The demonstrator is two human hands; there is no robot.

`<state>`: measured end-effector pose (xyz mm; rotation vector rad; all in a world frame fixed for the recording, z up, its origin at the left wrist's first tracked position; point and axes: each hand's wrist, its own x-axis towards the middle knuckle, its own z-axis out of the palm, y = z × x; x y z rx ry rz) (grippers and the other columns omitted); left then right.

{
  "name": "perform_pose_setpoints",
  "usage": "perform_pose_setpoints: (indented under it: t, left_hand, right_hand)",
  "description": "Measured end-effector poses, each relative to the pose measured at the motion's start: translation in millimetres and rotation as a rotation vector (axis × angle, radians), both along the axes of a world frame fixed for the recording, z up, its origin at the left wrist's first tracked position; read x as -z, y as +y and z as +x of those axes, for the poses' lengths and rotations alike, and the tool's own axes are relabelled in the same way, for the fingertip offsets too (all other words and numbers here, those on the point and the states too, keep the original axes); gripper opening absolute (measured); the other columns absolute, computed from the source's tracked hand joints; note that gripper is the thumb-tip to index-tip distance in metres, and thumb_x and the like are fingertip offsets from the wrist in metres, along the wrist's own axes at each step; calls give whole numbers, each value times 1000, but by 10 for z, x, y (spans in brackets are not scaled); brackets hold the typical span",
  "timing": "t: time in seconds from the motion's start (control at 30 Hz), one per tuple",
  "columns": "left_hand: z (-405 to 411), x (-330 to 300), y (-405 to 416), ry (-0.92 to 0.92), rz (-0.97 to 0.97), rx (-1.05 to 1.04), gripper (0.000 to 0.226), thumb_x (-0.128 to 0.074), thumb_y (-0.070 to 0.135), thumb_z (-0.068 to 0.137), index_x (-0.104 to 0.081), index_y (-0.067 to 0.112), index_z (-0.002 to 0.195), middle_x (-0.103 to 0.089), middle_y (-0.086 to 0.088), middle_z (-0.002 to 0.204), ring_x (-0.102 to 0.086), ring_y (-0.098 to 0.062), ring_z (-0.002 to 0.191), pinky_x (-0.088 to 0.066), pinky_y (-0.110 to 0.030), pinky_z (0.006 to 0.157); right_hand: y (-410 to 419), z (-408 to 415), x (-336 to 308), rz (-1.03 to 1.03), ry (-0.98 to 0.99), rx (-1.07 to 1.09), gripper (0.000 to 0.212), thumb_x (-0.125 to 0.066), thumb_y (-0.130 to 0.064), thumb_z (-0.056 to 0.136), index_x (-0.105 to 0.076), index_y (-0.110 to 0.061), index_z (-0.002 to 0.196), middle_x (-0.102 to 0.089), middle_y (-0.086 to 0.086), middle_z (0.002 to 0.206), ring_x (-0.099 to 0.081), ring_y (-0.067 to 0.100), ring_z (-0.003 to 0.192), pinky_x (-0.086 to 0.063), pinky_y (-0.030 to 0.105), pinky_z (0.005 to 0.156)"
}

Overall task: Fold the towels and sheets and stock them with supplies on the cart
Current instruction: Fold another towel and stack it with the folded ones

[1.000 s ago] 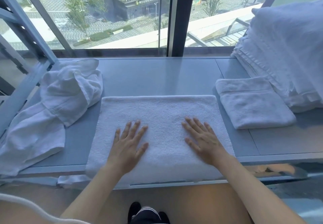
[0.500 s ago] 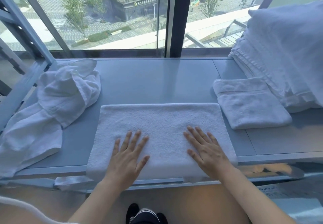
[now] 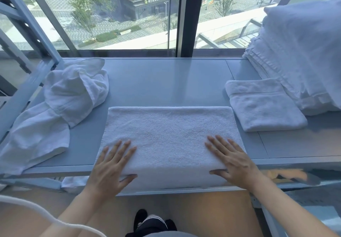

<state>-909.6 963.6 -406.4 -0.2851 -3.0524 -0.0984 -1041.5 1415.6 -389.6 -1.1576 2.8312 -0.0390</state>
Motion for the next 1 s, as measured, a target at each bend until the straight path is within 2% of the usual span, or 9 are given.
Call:
perform_pose_setpoints:
  t: [0.17, 0.33, 0.4, 0.47, 0.53, 0.63, 0.7, 0.83, 1.0]
  left_hand:
    - [-12, -21, 26, 26, -38, 21, 80, -37, 71, 97, -28, 24, 162, -20, 0, 171, -18, -27, 157, -27, -56, 122]
    - [128, -63, 125, 179, -10, 35, 58, -43, 49, 101, -53, 19, 150, -43, -5, 160, -41, -32, 147, -42, -54, 111]
    - [193, -149, 138, 250, 14, 33, 49, -45, 43, 100, -67, 17, 136, -58, -4, 148, -56, -31, 136, -50, -48, 101]
    - [327, -244, 118, 314, 34, 32, 41, -49, 42, 99, -76, 15, 116, -71, -2, 129, -70, -29, 115, -54, -42, 88]
    - [553, -340, 71, 364, 45, 29, 32, -55, 37, 98, -76, 13, 103, -76, 0, 110, -73, -29, 95, -54, -39, 75]
    - [1031, -498, -24, 387, 58, -26, 19, -66, 31, 92, -73, 14, 96, -74, 1, 95, -70, -28, 79, -50, -36, 60]
    - [1397, -593, -98, 405, 67, -67, 13, -65, 24, 91, -72, 16, 99, -73, 2, 96, -68, -27, 77, -49, -35, 58]
    - [2112, -719, -276, 443, 54, -152, 33, -54, 7, 87, -72, 18, 113, -73, 2, 100, -68, -27, 79, -52, -38, 60]
    - [2746, -838, -306, 428, 81, -224, 41, -60, -3, 81, -71, 19, 113, -72, -1, 100, -68, -31, 79, -55, -40, 63]
  right_hand:
    - [-2, 41, 14, 9, 82, -39, 88, -36, -75, 99, -14, -22, 165, -8, -3, 173, -9, 23, 159, -27, 52, 123]
    - [-28, 271, -106, -56, 116, -4, 69, -33, -58, 106, -30, -19, 162, -23, 0, 170, -23, 26, 156, -31, 49, 123]
    - [-47, 414, -183, -149, 143, 25, 60, -40, -48, 104, -51, -13, 151, -43, 6, 160, -44, 32, 146, -45, 51, 113]
    - [-63, 546, -268, -197, 201, 26, 45, -59, -33, 98, -67, -7, 134, -61, 14, 144, -61, 38, 129, -56, 51, 98]
    - [-99, 700, -352, -224, 256, 32, 37, -77, -6, 80, -73, -6, 117, -70, 14, 125, -69, 39, 108, -59, 46, 81]
    - [-215, 982, -458, -258, 277, 31, 41, -72, 17, 72, -75, -6, 107, -72, 8, 96, -68, 36, 81, -57, 42, 64]
    - [-332, 1173, -506, -287, 298, 14, 42, -71, 18, 72, -75, -7, 106, -70, 5, 89, -66, 34, 76, -55, 41, 62]
    - [-623, 1553, -603, -307, 331, -31, 46, -73, 17, 68, -75, -10, 105, -72, 3, 90, -67, 32, 76, -56, 40, 63]
    - [-776, 2062, -807, -302, 330, -16, 46, -75, 12, 65, -74, -14, 102, -72, 2, 91, -66, 32, 76, -54, 39, 64]
